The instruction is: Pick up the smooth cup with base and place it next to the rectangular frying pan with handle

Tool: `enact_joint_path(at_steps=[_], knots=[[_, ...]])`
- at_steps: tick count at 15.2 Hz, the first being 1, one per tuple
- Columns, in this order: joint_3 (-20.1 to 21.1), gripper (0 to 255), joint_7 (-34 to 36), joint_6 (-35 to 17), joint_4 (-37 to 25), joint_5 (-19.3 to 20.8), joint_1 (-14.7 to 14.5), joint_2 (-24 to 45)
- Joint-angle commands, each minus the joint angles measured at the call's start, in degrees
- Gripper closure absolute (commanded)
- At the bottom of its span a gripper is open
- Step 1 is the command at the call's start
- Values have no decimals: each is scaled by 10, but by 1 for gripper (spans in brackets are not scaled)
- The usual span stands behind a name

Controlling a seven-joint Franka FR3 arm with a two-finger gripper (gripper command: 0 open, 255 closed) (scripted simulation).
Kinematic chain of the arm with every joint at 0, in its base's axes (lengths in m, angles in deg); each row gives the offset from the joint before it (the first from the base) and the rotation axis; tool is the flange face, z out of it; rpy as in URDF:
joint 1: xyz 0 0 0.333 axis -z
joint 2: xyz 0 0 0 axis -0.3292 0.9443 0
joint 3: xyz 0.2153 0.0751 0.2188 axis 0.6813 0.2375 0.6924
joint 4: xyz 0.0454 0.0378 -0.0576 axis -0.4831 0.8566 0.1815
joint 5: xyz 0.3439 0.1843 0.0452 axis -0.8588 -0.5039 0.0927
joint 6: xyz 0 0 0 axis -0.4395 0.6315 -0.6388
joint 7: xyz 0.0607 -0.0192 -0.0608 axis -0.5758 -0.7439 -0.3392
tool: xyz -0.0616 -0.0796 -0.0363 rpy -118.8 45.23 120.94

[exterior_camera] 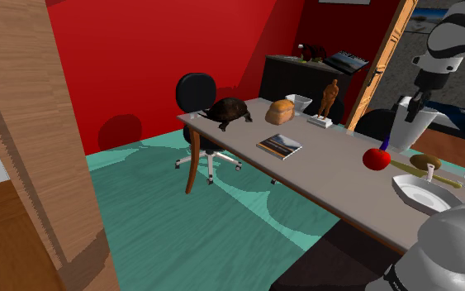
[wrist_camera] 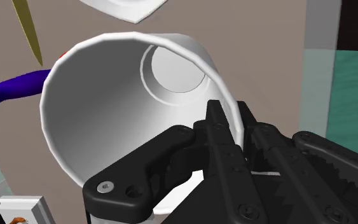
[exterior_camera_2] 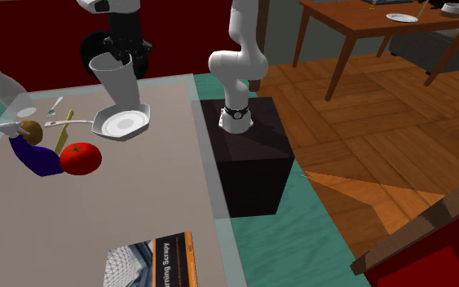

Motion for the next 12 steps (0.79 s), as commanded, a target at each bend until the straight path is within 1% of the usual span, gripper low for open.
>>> enact_joint_path(at_steps=[1,5,12], knots=[[-22,255,-29,-2,-3,11,9,-4],[-62,255,-78,-4,-12,28,23,-8],[-73,255,-67,-54,45,40,28,-16]])
